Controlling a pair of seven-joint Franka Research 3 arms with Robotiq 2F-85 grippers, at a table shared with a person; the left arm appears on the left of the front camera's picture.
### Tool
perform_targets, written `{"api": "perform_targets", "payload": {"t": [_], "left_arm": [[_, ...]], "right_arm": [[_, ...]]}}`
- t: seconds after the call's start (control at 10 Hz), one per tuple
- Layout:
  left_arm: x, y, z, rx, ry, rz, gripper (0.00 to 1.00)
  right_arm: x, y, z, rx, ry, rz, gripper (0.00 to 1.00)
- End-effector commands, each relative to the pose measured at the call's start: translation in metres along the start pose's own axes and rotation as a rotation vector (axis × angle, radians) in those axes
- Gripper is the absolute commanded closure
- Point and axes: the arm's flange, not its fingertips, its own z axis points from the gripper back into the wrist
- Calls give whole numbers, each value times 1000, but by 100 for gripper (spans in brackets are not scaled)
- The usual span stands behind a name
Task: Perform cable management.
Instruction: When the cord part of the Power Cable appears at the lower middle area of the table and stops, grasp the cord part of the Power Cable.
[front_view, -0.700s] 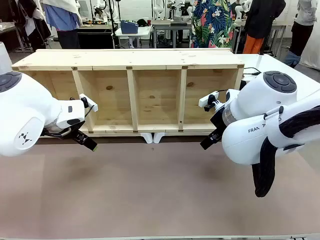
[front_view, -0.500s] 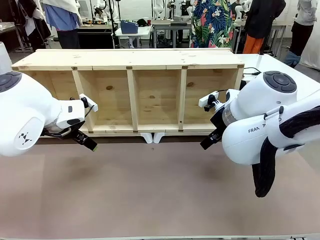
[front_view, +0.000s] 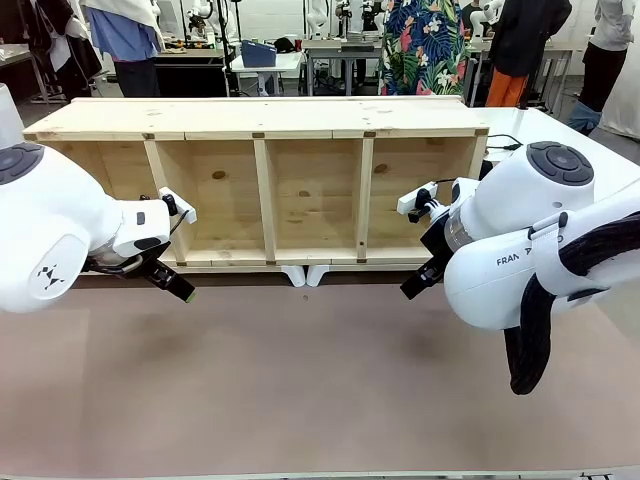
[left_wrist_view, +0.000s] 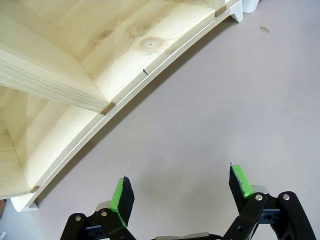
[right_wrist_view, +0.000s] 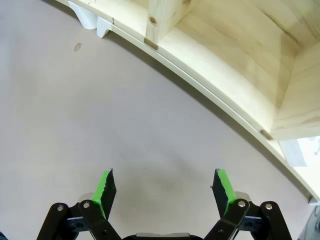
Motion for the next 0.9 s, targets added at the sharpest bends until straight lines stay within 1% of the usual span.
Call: {"api": "perform_targets", "payload": {"t": [0.0, 0.5, 0.6, 0.8], "left_arm": [[0, 1, 0, -1, 0, 3, 0], [0, 0, 0, 0, 0, 0, 0], [0, -2, 7, -3, 29, -6, 0], [-6, -6, 28, -19, 43, -12, 0]], "right_arm": [[0, 0, 0, 0, 0, -2, 0], [0, 0, 0, 0, 0, 0, 0], [2, 2, 11, 2, 5, 5, 0], [0, 5, 37, -4, 2, -3, 0]]}}
